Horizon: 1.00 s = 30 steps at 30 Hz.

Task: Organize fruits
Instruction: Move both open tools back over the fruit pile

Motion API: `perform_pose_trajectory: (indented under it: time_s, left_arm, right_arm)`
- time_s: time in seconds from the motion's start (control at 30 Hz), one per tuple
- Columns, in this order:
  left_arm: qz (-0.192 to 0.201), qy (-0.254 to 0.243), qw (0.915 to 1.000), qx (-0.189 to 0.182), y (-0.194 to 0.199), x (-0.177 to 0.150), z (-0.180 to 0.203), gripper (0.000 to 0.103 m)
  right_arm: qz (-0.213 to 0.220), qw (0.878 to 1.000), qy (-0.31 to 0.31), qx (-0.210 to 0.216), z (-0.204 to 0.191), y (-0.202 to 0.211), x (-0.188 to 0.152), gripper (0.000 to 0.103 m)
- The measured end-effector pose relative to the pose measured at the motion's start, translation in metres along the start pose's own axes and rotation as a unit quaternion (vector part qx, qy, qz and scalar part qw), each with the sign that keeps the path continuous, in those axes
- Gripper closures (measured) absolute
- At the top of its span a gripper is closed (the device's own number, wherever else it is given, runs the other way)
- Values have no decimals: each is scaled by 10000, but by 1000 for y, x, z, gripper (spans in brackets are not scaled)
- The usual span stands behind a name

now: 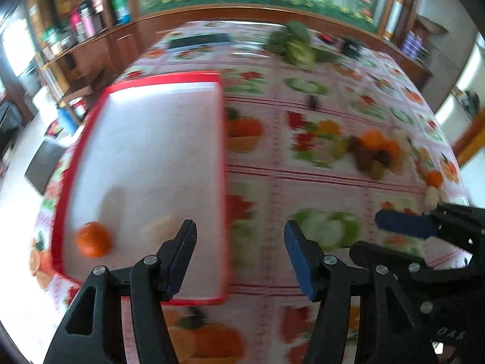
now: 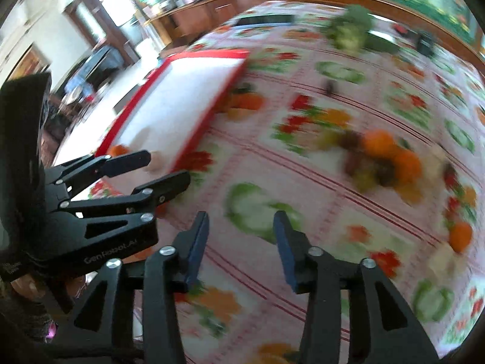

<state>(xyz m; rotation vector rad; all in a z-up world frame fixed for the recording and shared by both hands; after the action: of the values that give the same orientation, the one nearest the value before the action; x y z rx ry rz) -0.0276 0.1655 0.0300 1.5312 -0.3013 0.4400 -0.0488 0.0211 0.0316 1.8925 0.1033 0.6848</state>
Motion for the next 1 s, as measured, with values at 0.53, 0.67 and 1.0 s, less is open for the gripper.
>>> perform_pose_trajectory:
  time_s: [0.53, 0.67, 1.0]
  left_arm:
    - [-468, -1473, 9800, -1252, -37, 4, 207, 43]
    - [-553, -1508, 9785, -1292, -47, 8, 234, 43]
    - [-639, -1400, 9802, -1243, -61, 11, 262, 37]
  right_arm:
    - [526, 9749, -1907, -1019, 201, 95, -95, 55]
    - [536, 9724, -2068, -939, 215, 99, -109, 54]
    - [536, 9751, -2032, -701, 232, 96, -118, 54]
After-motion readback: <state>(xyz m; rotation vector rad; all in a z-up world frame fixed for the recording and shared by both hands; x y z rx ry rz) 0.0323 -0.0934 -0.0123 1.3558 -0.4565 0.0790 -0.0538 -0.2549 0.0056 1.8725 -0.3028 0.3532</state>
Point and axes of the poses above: each gripper's, at about its wrist camera, not at the fingertips, and y roughly against the way its jaws point, z to its right, x to its top, the point moved 3 cm from there along -y, roughly the way its jaws point, and after that the axes turned 2 degrees about -z, right-handed, at the moved point
